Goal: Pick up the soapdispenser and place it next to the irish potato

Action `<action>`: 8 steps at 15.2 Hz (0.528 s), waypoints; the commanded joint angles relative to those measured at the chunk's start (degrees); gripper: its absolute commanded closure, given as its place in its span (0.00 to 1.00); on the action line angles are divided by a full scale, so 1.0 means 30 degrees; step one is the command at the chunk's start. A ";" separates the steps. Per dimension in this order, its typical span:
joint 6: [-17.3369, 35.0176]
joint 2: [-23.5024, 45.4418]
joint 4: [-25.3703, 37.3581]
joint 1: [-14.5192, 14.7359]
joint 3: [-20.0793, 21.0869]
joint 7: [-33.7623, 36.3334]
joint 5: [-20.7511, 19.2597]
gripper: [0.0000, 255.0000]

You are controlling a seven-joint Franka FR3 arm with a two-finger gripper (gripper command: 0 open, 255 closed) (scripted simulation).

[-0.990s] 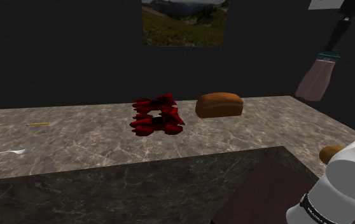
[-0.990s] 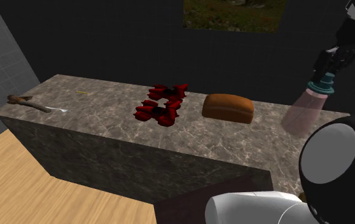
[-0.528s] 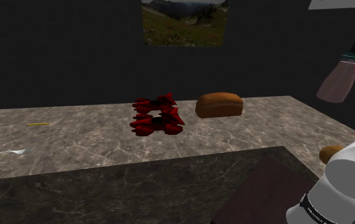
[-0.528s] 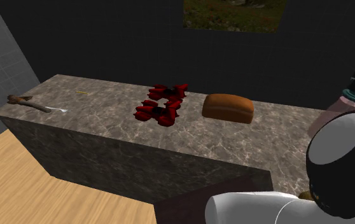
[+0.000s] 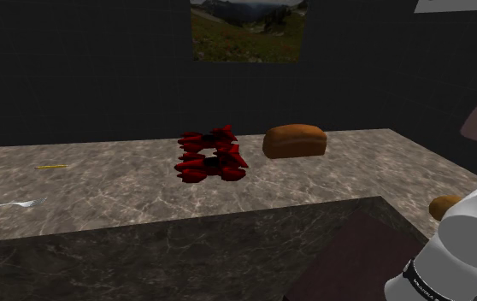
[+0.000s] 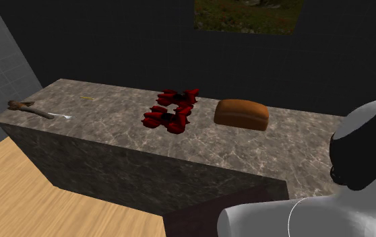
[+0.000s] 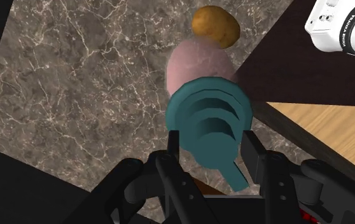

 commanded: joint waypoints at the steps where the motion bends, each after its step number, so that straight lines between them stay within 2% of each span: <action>1: -0.0131 0.1228 0.1330 0.0606 -0.2060 -0.1585 0.0538 1.00; 3: -0.0231 0.2599 0.2552 0.1464 -0.4663 -0.3289 0.1411 1.00; 4: -0.0294 0.3559 0.3227 0.2151 -0.6514 -0.4340 0.2167 1.00; 5: -0.0388 0.4932 0.3955 0.3473 -0.9453 -0.5696 0.3400 1.00; 6: -0.0575 0.5573 0.4761 0.8653 -1.5628 -0.6556 0.4034 1.00; 7: -0.0859 0.4068 0.5654 1.1163 -1.7001 -0.5924 0.2546 1.00; 8: -0.1291 0.2432 0.6661 1.2483 -1.6959 -0.5250 0.0865 1.00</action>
